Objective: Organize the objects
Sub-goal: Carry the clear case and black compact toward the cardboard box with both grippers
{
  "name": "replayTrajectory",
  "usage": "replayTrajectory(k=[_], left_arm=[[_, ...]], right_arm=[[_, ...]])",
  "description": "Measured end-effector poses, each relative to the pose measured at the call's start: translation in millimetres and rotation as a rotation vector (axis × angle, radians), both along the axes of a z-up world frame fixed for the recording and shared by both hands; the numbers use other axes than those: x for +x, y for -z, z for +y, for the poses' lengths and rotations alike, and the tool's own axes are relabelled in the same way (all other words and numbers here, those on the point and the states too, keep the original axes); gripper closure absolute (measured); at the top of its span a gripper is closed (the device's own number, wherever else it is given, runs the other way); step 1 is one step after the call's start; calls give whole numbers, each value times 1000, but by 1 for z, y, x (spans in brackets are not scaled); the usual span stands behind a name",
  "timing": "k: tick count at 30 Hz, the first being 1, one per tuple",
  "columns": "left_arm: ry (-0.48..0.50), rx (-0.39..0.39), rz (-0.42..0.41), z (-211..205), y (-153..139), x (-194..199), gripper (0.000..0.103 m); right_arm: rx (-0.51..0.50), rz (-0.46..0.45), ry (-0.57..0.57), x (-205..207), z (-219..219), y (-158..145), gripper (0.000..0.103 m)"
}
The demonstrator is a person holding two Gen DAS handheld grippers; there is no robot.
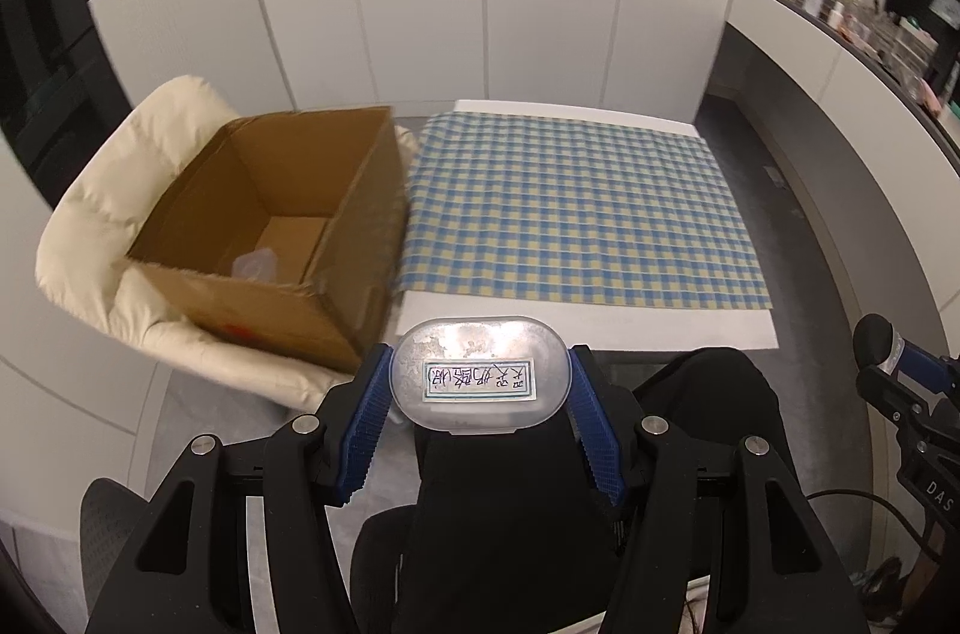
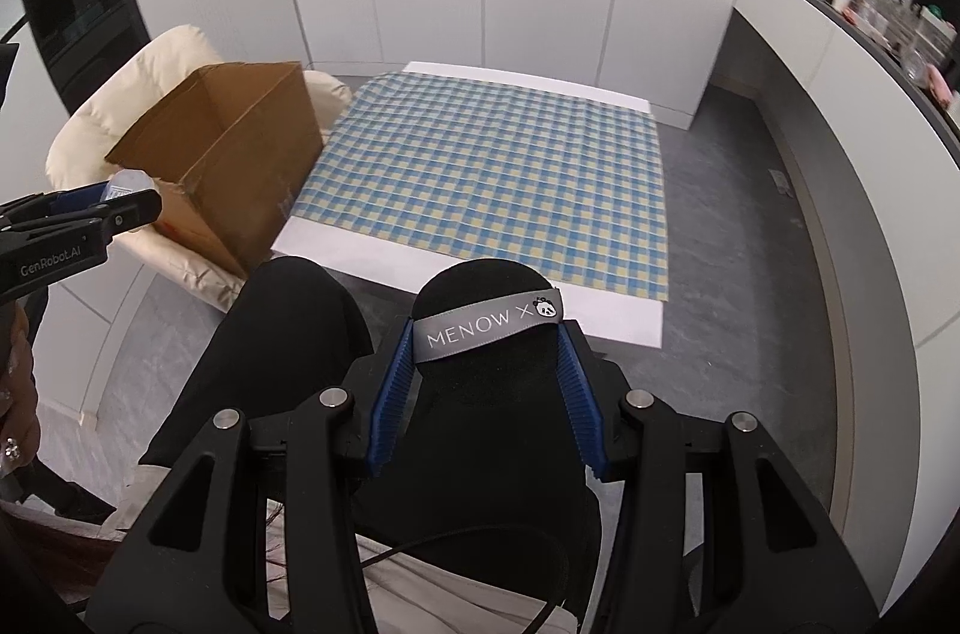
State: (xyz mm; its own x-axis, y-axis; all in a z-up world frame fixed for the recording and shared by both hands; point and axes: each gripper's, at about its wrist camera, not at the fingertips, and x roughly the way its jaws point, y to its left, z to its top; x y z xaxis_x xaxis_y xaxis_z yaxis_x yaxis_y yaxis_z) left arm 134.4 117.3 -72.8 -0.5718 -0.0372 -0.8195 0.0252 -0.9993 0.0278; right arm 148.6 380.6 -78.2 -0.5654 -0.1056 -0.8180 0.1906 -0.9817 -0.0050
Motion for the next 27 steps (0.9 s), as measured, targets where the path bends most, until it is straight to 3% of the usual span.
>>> replayTrajectory(k=[27], left_arm=[[-368, 19, -15, -130, 7, 68, 45]], right_arm=[[8, 5, -381, -11, -143, 5, 54]])
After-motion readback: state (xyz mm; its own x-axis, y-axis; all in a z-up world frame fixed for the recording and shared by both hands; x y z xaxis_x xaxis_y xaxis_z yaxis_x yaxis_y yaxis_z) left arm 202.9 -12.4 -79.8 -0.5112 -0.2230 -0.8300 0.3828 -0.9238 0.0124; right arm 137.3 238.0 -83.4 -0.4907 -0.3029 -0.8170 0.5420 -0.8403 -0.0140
